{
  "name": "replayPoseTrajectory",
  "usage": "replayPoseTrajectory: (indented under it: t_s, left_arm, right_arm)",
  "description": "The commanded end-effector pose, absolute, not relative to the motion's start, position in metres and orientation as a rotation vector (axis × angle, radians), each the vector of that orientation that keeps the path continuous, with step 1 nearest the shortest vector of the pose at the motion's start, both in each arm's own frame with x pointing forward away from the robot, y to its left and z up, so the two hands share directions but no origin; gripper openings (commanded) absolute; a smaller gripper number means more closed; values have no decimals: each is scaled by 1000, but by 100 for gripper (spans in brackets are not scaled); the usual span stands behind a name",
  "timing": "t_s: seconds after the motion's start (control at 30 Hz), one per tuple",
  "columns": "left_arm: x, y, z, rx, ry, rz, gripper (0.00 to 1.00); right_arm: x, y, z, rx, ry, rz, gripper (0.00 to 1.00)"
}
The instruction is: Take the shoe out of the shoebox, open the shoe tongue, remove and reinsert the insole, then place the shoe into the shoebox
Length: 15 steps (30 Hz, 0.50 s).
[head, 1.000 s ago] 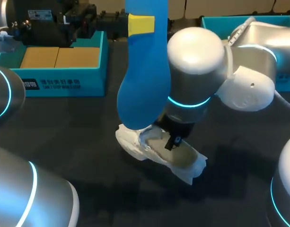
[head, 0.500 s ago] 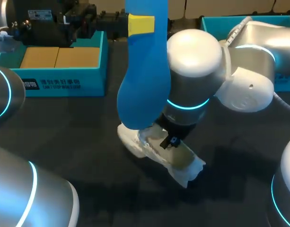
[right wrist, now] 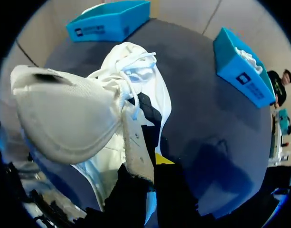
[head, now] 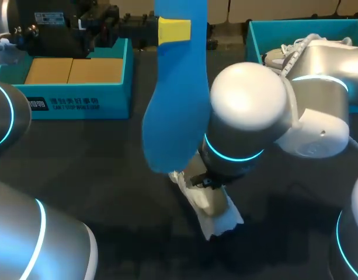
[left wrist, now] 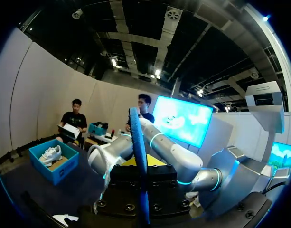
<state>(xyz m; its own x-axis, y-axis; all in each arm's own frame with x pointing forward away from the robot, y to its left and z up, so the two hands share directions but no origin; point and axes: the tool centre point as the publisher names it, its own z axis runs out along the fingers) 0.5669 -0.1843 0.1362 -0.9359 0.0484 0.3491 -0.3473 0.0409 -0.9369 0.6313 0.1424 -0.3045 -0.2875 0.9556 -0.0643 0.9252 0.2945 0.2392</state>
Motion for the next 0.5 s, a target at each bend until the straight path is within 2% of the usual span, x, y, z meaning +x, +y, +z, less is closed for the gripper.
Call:
replayPoseTrajectory:
  t_s: [0.03,0.27,0.5]
  left_arm:
    - [567,-186,135,304,-2035,1974,0]
    - [567,-186,135,304,-2035,1974,0]
    - [567,-186,135,304,-2035,1974,0]
  right_arm:
    - [628,151,-305,1966,2096,264,0]
    - [628,151,-305,1966,2096,264,0]
    - [624,146,-325,2006,2199,361,0]
